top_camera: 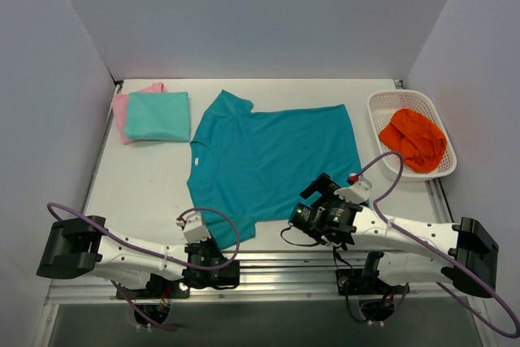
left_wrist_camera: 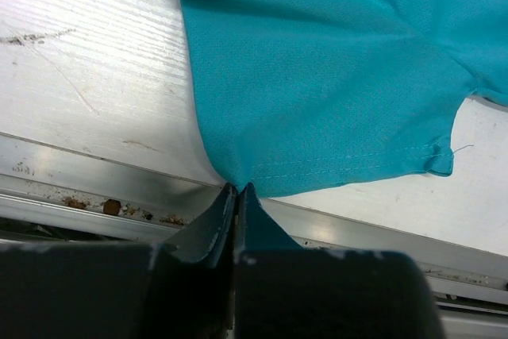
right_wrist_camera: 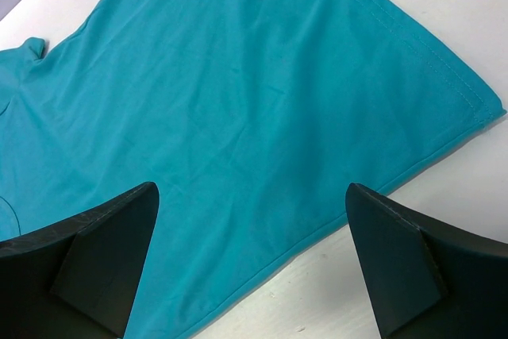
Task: Fold and stack the t-shirts
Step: Grap the side of the flattened tshirt closest away from the robot with both arms
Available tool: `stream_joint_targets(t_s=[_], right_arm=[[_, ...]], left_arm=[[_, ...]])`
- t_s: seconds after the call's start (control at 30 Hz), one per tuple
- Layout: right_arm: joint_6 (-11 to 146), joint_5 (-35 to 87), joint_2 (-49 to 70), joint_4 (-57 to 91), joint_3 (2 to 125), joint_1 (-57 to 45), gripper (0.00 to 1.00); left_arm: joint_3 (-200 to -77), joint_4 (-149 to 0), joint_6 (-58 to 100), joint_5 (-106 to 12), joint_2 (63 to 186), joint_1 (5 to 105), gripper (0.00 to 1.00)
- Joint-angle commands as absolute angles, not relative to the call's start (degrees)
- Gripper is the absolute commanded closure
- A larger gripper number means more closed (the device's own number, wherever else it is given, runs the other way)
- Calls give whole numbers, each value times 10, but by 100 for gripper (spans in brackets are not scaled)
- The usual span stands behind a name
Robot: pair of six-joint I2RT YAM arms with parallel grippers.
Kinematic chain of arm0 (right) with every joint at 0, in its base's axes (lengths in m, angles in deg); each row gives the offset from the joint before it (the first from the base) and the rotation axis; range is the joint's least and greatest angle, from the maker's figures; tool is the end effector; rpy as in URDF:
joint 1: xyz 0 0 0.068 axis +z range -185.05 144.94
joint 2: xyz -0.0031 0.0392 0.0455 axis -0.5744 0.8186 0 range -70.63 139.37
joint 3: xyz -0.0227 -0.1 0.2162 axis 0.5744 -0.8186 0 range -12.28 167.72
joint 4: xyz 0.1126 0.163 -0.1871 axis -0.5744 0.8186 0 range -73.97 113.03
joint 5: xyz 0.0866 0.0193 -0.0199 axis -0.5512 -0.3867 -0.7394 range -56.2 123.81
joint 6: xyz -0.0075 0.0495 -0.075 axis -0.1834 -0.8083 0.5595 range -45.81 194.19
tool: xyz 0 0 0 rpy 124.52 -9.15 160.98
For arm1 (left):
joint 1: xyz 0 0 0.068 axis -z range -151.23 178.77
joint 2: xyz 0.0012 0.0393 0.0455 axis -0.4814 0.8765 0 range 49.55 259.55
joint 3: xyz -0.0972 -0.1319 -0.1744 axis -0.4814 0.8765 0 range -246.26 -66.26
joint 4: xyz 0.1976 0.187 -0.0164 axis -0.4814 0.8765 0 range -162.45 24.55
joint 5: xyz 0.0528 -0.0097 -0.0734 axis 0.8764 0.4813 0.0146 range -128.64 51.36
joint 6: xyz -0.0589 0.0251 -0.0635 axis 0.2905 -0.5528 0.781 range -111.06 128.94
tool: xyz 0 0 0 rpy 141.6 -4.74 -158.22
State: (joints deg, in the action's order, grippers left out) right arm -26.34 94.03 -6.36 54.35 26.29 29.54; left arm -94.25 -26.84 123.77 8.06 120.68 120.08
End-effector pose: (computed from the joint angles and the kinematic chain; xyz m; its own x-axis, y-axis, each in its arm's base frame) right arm 0.1611 0.1757 0.1602 -0.2102 0.6955 -0.6871 0.4314 0.6967 0.5732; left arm 0.0545 -0.1784 0.0693 -0.6323 -0.4199 -0.6511 -0.2674 0.9070 -0.3253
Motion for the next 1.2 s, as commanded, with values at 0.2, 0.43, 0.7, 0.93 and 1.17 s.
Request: stream_joint_targets(t_s=[0.2,0.43,0.7,0.93,1.17], right_arm=[[-75,948,-137,347,186,278,0],[145,703,-260,81,35,85,0],[115,563,-113,75,37,-55,0],[92,680,-156,238,168,44,0],[85,641,-167,401,253,47,0]], left_arm=[[-979,-100,1462,241,1181,1191,98],[-980,-33,1475,296,1166,1161,98],[-963,-60,1375,348,1094,1147,98],[-937,-422,870,336,983,1067,98],[-856,-752,618,146,942,875,98]])
